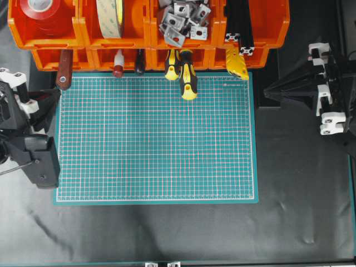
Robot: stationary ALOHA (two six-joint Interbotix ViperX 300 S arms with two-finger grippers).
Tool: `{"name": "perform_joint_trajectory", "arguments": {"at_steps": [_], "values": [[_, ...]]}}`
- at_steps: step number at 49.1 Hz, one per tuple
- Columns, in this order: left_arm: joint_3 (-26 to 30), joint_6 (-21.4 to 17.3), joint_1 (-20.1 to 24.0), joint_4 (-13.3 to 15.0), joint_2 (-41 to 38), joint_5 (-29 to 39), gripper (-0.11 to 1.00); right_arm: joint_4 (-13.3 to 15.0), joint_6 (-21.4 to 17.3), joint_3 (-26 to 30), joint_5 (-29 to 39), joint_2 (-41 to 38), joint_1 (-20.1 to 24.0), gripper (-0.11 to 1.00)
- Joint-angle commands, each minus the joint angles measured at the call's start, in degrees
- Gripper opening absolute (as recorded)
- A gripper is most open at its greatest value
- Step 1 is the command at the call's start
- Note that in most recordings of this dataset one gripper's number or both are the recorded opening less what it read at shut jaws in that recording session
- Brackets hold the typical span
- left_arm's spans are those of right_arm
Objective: Pick red screwdriver from container rack with left arm.
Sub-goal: 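Close the left gripper on the brown handle of the putty knife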
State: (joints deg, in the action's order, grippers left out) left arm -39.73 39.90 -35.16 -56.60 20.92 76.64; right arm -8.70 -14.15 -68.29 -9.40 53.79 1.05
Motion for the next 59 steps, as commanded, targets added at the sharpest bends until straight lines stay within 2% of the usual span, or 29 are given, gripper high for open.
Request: {"name": "perform_joint_trajectory", "arguments": {"at_steps": [1, 12, 16, 21, 28, 32, 48, 59], "values": [[1.7, 0.1, -0.2, -0.5, 0.1, 0.1, 0.00, -0.2, 0.0, 1.2, 0.1, -0.4, 0.1, 0.01], [2.1, 0.1, -0.1, -0.4, -0.4, 0.2, 0.01, -0.1, -0.1, 1.0, 0.3, -0.3, 0.2, 0.01], [2.1, 0.1, -0.2, -0.4, -0.4, 0.1, 0.07, -0.1, -0.1, 1.0, 0.3, -0.2, 0.4, 0.01], [1.8, 0.4, 0.1, -0.4, -0.3, -0.4, 0.29, -0.1, -0.1, 0.8, 0.3, -0.2, 0.4, 0.01], [1.1, 0.1, 1.3, -0.2, 0.0, -3.3, 0.73, -0.1, -0.1, 0.8, 0.3, -0.2, 0.7, 0.01], [0.5, 0.0, 2.5, -0.2, 0.4, -4.5, 0.88, -0.2, -0.1, 0.8, 0.3, -0.2, 0.8, 0.01], [-3.5, -0.1, 8.3, -0.2, 2.4, -8.8, 0.89, -0.2, -0.1, 0.6, 0.7, 0.0, 1.4, 0.01], [-4.5, 0.0, 9.1, -0.2, 3.0, -10.6, 0.89, -0.1, -0.1, 0.6, 0.7, 0.1, 1.4, 0.01]]}}
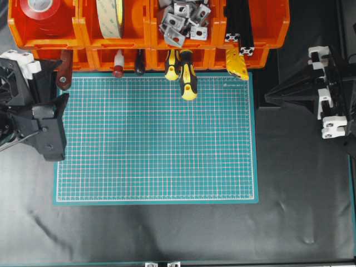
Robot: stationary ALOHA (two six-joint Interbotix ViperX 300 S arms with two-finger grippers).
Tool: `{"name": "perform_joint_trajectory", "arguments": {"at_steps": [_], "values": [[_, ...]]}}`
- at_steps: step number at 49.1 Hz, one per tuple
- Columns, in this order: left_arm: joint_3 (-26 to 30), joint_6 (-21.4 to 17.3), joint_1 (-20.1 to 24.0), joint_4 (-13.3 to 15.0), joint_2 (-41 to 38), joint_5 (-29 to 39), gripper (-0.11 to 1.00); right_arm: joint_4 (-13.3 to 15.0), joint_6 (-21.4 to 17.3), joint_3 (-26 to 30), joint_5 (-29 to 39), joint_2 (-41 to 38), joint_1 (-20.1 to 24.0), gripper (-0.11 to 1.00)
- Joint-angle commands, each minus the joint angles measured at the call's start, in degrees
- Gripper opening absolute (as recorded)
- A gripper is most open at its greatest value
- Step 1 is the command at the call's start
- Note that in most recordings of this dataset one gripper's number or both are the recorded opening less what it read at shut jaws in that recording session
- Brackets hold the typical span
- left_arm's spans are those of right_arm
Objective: Pick red screwdriver from container rack with left arm.
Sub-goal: 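Close the left gripper on the brown handle of the putty knife, then pull the putty knife out of the rack and over the mat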
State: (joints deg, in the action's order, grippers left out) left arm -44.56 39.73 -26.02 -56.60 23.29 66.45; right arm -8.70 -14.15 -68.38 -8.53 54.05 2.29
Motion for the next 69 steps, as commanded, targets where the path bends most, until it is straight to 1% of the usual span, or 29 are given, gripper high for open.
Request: {"name": "perform_joint_trajectory", "arguments": {"at_steps": [1, 15, 29, 33, 36, 39, 44, 45, 51, 54, 59, 69], "values": [[0.4, 0.2, 0.0, -0.2, 0.7, -0.5, 0.89, -0.1, -0.1, 0.7, -0.2, -0.3, 0.2, 0.01], [-0.1, 0.4, 0.9, -0.2, 0.1, -1.2, 0.88, -0.1, -0.1, 0.7, -0.4, -0.2, 0.2, 0.01], [-0.1, 0.7, 1.4, 0.0, -0.4, -1.2, 0.76, -0.1, -0.2, 0.7, -0.5, -0.2, 0.3, 0.01], [0.0, 0.6, 1.3, 0.1, -0.4, -1.2, 0.71, -0.1, -0.2, 0.7, -0.6, -0.2, 0.3, 0.01], [0.1, 0.5, 1.4, 0.3, -0.4, -1.4, 0.64, -0.1, -0.2, 0.7, -0.6, -0.2, 0.3, 0.01], [0.2, 0.4, 1.3, 0.4, -0.4, -1.7, 0.56, -0.2, -0.2, 0.7, -0.6, -0.2, 0.4, 0.01], [1.0, 0.4, 0.8, 0.4, -0.2, -2.0, 0.38, -0.2, -0.2, 0.7, -0.6, -0.2, 0.7, 0.01], [1.2, 0.4, 0.7, 0.4, -0.1, -2.0, 0.36, -0.2, -0.2, 0.7, -0.6, -0.3, 0.8, 0.01], [3.1, 0.2, 0.1, 0.4, 0.0, -1.5, 0.36, -0.2, -0.2, 0.7, -0.6, -0.2, 1.2, 0.01], [4.1, 0.2, -0.4, 0.4, 0.2, -1.3, 0.35, -0.2, -0.2, 0.7, -0.6, -0.2, 1.2, 0.01], [6.2, 0.2, -2.3, 0.4, 0.7, 0.3, 0.34, -0.2, -0.2, 0.7, -0.6, -0.2, 1.2, 0.01], [12.4, -0.3, -8.3, 0.4, 1.0, 7.5, 0.28, -0.2, -0.1, 0.7, -0.6, -0.2, 1.2, 0.01]]}}
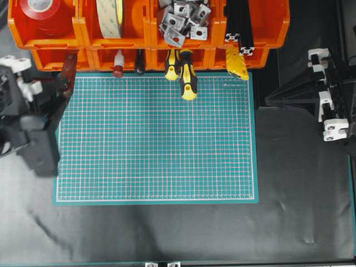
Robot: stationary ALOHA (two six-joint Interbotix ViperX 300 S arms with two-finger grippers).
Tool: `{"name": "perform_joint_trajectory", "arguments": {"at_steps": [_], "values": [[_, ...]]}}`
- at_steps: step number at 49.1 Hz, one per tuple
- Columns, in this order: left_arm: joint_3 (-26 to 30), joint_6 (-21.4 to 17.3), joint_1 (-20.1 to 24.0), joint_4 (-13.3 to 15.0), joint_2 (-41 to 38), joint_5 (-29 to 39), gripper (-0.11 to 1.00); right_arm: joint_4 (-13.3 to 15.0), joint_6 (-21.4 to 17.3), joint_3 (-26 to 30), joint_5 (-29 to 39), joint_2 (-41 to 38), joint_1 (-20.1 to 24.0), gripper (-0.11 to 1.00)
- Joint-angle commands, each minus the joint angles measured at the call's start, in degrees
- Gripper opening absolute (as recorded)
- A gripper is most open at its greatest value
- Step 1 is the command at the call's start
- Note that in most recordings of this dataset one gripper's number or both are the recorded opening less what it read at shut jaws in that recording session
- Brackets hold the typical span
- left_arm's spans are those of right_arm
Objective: Pick red screwdriver from container rack with left arm.
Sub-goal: 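Pull the putty knife out of the rack and over the mat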
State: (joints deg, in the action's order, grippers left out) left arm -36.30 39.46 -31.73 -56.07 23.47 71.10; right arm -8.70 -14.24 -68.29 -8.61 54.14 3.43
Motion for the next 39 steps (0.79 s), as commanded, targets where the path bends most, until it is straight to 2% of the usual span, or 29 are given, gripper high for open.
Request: {"name": "perform_joint_trajectory", "arguments": {"at_steps": [1, 10, 22, 33, 39], "values": [[4.7, -0.1, -3.2, -0.2, 0.9, 3.6, 0.26, -0.2, 0.0, 0.6, -0.5, -0.4, 0.1, 0.01], [10.8, -2.4, -9.8, -0.2, 1.1, 10.0, 0.20, -0.2, 0.0, 0.5, -0.5, -0.4, 0.1, 0.01], [20.5, -9.1, -17.0, -0.2, -0.8, 15.5, 0.20, -0.2, -0.1, 0.5, -0.6, -0.4, 0.1, 0.01], [28.8, -17.7, -18.4, -0.2, -7.9, 14.2, 0.20, -0.4, -0.3, 0.5, -0.5, -0.3, 0.1, 0.01], [30.8, -22.6, -17.1, -0.2, -11.5, 8.1, 0.20, -0.6, -1.4, 0.5, -0.1, -0.3, 0.1, 0.01]]}}
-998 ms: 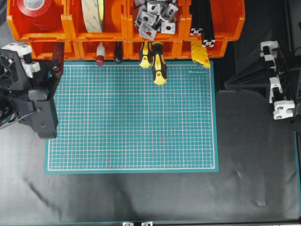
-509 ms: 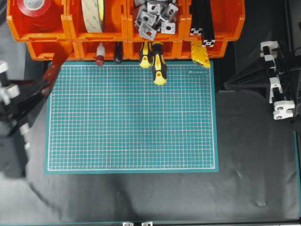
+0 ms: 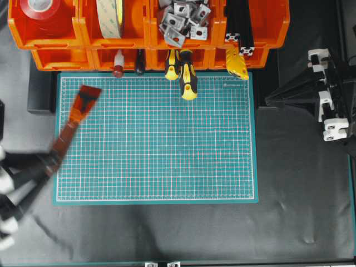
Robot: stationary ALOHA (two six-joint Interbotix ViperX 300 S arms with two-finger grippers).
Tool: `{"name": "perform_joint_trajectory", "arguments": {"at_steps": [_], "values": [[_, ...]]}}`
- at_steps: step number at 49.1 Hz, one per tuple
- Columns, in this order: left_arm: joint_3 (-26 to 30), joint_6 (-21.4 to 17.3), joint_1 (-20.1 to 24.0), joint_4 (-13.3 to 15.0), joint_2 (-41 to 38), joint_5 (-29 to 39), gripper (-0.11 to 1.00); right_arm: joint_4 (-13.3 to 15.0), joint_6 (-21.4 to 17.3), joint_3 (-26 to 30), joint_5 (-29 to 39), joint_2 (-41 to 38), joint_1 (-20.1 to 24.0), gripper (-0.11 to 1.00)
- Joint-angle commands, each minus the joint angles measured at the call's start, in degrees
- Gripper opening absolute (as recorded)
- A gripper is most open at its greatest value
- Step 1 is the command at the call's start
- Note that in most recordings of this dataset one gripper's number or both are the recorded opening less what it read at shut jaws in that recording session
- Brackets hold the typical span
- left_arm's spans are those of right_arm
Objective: Pick red screwdriver from container rack with left arm.
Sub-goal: 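Pull the putty knife out of the rack and over the mat, then lower the putty knife onto the green mat and open the left gripper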
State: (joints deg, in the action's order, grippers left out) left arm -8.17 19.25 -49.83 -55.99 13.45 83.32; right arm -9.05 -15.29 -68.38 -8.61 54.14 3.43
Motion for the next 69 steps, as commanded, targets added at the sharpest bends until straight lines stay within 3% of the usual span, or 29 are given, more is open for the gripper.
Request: {"name": "perform_joint_trajectory", "arguments": {"at_steps": [1, 6, 22, 38, 46, 69], "values": [[2.6, -3.0, 1.5, -0.3, -1.8, -5.7, 0.20, -0.3, -0.4, 0.6, 0.1, -0.3, 0.1, 0.01], [1.7, -4.5, 4.3, -0.3, -3.6, -13.2, 0.20, -0.3, -0.7, 0.7, 1.4, 0.1, 0.1, 0.01], [-6.7, -4.3, 16.3, -0.3, -8.3, -37.9, 0.20, -0.3, -1.2, 1.1, 4.5, 2.4, 0.0, 0.01], [-11.4, -5.1, 27.1, -0.3, -12.8, -52.9, 0.20, -0.4, -1.3, 1.6, 7.6, 3.8, -0.2, 0.01], [-13.4, -4.8, 29.4, -0.3, -13.8, -54.9, 0.20, -0.4, -1.3, 1.6, 7.7, 3.9, -0.2, 0.01], [-16.0, -4.7, 29.8, -0.3, -13.4, -54.8, 0.20, -0.4, -1.8, 1.7, 7.7, 4.0, -0.3, 0.01]]}}
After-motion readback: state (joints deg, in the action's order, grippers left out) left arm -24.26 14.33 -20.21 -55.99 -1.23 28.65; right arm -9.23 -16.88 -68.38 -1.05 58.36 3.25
